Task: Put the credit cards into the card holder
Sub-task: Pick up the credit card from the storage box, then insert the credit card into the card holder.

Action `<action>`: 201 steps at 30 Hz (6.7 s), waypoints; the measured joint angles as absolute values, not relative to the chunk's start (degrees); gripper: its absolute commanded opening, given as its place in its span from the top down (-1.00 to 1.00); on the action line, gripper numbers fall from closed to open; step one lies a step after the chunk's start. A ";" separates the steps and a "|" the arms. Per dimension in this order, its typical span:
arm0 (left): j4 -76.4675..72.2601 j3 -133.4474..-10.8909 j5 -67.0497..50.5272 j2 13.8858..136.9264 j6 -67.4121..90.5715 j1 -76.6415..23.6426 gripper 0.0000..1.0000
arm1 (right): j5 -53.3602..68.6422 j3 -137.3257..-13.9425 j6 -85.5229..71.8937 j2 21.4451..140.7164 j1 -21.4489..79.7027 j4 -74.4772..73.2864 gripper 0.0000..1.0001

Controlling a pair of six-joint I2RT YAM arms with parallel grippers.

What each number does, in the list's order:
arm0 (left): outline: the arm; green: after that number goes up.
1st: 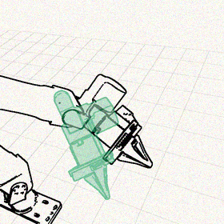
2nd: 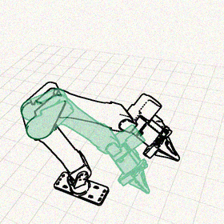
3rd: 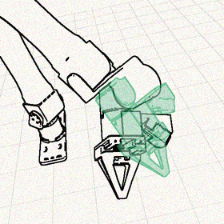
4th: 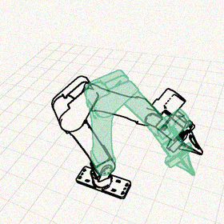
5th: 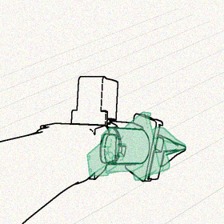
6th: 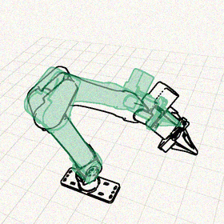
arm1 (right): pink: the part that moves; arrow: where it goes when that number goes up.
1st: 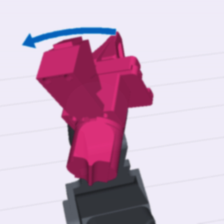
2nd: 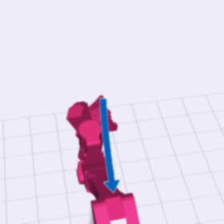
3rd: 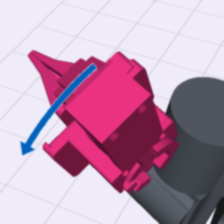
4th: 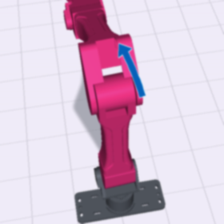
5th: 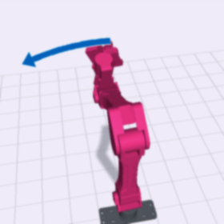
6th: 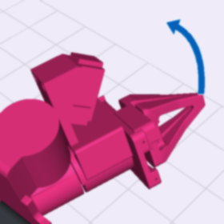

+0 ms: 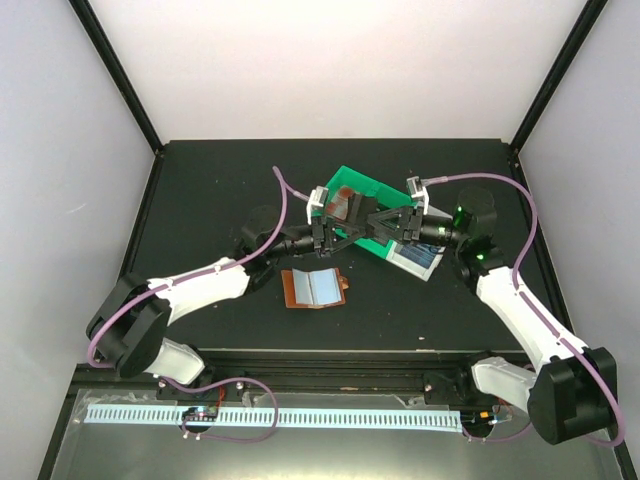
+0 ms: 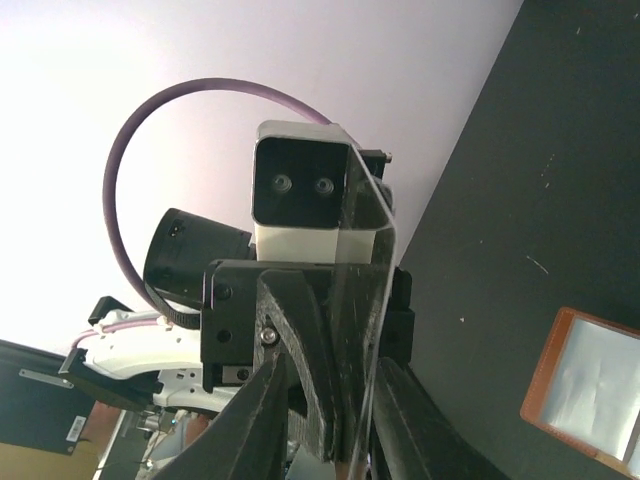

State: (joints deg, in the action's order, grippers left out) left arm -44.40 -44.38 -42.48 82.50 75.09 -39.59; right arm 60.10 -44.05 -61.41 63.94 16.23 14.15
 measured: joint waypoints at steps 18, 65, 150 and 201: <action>-49.08 -43.62 -42.57 83.46 81.25 -38.09 0.97 | 59.94 -43.31 -56.38 64.60 16.01 11.20 0.85; -59.13 -42.94 -43.77 78.87 75.11 -40.38 0.97 | 65.21 -42.81 -82.17 66.39 16.82 42.74 0.85; -10.92 -25.17 9.91 79.44 62.89 -49.98 0.97 | 22.48 -46.46 -35.92 88.38 40.53 -8.47 0.98; 2.74 -27.14 -0.01 72.18 63.09 -44.58 0.97 | 21.96 -49.69 -31.97 94.89 40.53 -10.13 0.98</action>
State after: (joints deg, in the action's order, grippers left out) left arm 2.74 -27.14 -0.01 72.18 63.09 -44.58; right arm 21.96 -49.69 -31.97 94.89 40.53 -10.13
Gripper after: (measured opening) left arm 0.019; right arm 0.018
